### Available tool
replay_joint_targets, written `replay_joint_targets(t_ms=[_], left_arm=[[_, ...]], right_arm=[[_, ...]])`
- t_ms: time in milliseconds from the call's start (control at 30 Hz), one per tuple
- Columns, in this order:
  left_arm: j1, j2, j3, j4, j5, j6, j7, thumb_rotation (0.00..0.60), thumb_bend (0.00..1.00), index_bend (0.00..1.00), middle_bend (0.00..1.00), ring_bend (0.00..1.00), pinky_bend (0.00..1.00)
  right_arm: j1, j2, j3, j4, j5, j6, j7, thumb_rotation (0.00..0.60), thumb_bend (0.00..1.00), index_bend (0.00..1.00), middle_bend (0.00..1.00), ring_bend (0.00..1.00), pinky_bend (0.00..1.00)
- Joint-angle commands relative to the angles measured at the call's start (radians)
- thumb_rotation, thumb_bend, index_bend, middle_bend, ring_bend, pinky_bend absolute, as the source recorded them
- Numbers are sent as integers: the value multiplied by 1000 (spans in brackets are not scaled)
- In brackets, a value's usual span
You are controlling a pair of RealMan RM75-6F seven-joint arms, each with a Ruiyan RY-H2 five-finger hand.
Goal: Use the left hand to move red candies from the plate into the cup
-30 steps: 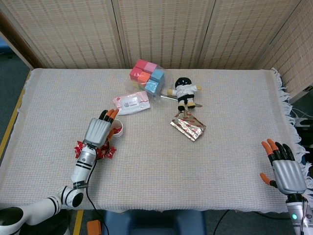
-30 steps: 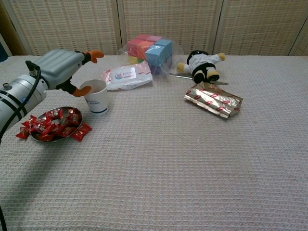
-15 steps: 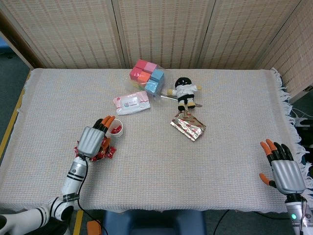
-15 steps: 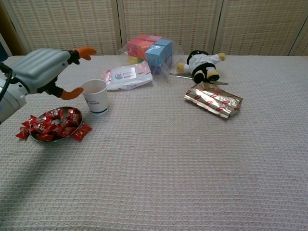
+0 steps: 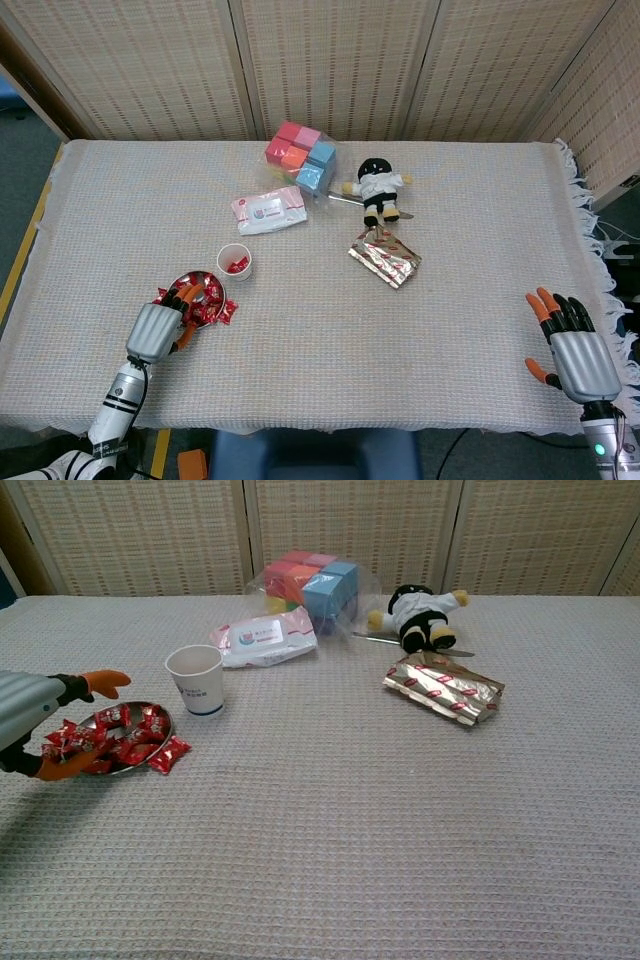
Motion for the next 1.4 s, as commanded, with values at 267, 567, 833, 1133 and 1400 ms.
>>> replay_joint_targets(t_ms=[267,567,833,1133,1400], left_arm=[[15,-31,10,49,22,-21,12,600,378,105,175,220,1000],[4,-51,-19,95,3,-66,25,600,375,105,175,218,1000],[-10,-81,-54,172,-26,-101,10,600,372,120,178,218,1000],[-20,-80,-59,192,-34,-141,-3,600,374,144,194,218,1000],[-33,-88,-62,208,-40,-170,36,600,375,215,210,236,1000]], right_arm=[[-2,3,-1,3,-2,-1,5,600,137,0,0,0,63],[0,-1,2,3,4,-6,-3,600,137,0,0,0,64],[0,-3,5,4,10,-8,-5,600,137,0,0,0,64],[4,-7,7,5,21,-18,-16,600,137,0,0,0,64],[5,-6,7,0,28,-23,-23,600,137,0,0,0,64]])
